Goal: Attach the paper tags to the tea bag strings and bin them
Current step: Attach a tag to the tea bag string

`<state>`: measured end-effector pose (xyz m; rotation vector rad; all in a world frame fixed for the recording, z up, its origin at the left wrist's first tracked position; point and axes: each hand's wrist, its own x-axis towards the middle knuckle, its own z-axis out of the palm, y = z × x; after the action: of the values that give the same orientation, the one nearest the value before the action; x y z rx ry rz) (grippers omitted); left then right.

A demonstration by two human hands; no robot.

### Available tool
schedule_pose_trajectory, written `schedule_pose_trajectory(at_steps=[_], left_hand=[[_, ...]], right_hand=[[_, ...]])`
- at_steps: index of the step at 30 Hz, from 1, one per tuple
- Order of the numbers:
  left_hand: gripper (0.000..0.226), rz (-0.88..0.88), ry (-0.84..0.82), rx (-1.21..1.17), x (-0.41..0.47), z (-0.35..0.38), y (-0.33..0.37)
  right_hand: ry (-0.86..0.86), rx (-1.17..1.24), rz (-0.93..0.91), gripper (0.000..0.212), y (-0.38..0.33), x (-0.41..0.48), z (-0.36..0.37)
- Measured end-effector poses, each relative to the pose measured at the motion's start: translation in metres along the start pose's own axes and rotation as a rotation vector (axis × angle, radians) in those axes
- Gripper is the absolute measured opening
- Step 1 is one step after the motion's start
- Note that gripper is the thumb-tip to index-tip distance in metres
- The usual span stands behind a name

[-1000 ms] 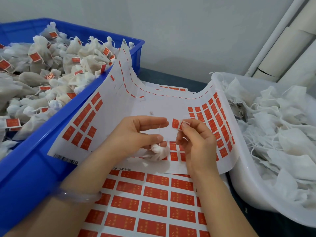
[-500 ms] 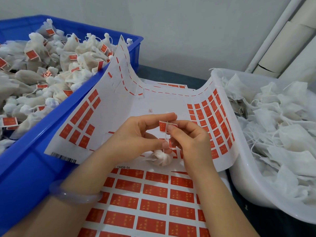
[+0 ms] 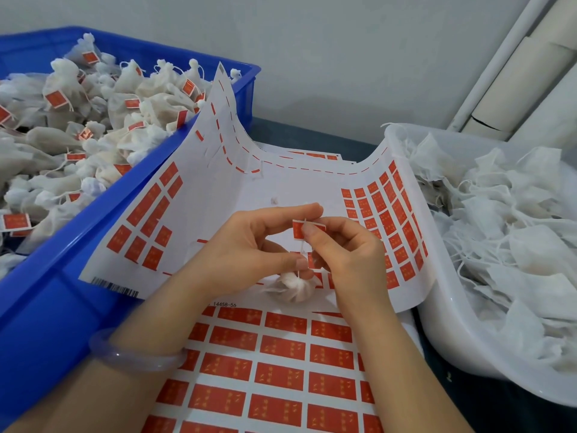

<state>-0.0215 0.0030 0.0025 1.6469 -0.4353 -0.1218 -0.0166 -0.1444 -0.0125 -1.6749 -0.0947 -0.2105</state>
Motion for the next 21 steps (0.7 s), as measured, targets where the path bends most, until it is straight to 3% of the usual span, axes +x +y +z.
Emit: schedule_pose_trajectory(at_steps=[21], left_hand=[[0.060,0.030,0.014,0.060,0.0000,0.0005,-0.0036]], right_hand=[[0.000,0.002,0.058,0.009,-0.0033,-0.0017,0.0040]])
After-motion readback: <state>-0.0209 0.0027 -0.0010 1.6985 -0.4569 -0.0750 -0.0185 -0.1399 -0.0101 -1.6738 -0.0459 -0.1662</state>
